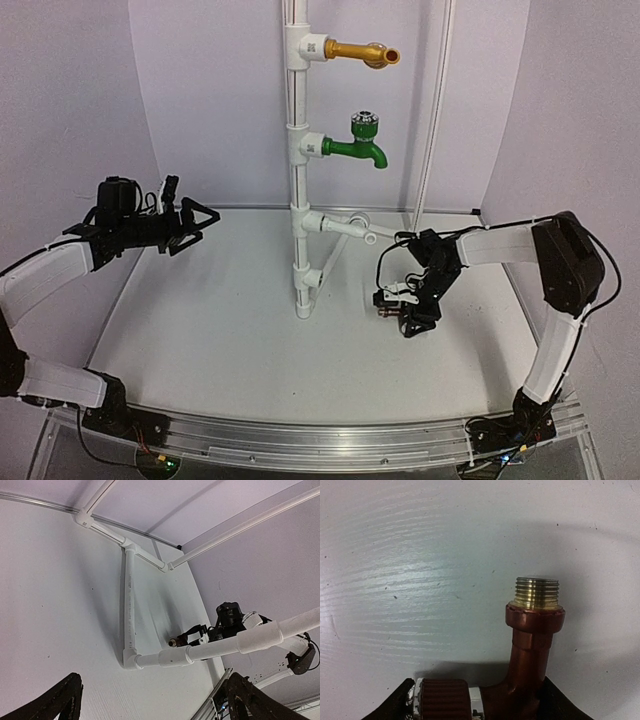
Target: Install the water faucets
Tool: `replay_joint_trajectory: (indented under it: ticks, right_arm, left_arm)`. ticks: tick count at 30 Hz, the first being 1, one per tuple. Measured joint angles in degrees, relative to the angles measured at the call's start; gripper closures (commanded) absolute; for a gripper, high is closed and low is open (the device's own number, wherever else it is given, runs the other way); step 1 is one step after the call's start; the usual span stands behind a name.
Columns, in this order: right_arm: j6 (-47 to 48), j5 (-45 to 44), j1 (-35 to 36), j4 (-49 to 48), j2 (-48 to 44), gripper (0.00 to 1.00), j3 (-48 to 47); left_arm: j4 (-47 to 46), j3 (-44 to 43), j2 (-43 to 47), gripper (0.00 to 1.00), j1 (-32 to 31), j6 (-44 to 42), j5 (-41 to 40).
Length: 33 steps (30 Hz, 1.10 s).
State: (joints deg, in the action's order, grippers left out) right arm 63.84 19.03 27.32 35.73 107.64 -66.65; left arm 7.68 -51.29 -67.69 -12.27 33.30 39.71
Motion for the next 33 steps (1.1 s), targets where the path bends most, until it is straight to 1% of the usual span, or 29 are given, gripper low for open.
replay_joint_trajectory:
  ticks: [3, 7, 10, 15, 19, 24, 27, 30, 33]
  right_arm:
    - [0.6, -0.6, 0.5, 2.9, -4.0, 0.42, 0.0]
    - [2.8, -2.0, 2.0, 6.8, -11.7, 0.44, -1.1]
    - [5.0, -2.9, 3.5, 9.3, -17.6, 0.45, -2.4]
    - [7.6, -3.4, 5.8, 12.1, -27.1, 0.48, -1.5]
    - [7.4, -3.1, 6.6, 13.2, -35.3, 0.49, 1.8]
    - [4.6, -3.1, 8.0, 13.6, -44.4, 0.50, 3.4]
    - [1.6, -3.0, 10.8, 14.0, -46.6, 0.50, 0.9]
    - [-1.7, -3.5, 14.6, 13.7, -46.1, 0.51, -3.0]
    - [-6.0, -6.3, 21.1, 12.7, -44.6, 0.52, -7.0]
  left_arm:
    - [0.2, 0.0, 1.7, 0.00, 0.0, 0.2, -0.4]
    - [1.4, 0.0, 5.3, 0.00, 0.0, 0.2, -0.1]
    - [2.2, 0.0, 8.2, 0.00, 0.0, -0.1, 1.0]
    - [2.8, 0.6, 13.0, 0.01, 0.0, 0.3, 2.9]
    - [2.8, 2.2, 15.8, 0.03, -0.1, 1.2, 4.3]
    - [2.8, 3.3, 15.8, 0.06, -0.6, 1.3, 6.7]
    - [2.7, 3.3, 15.1, 0.09, -3.0, 1.0, 7.5]
    - [2.7, 3.3, 14.9, 0.14, -7.1, 0.0, 7.2]
    - [3.0, 1.9, 13.5, 0.16, -12.6, -0.8, 5.4]
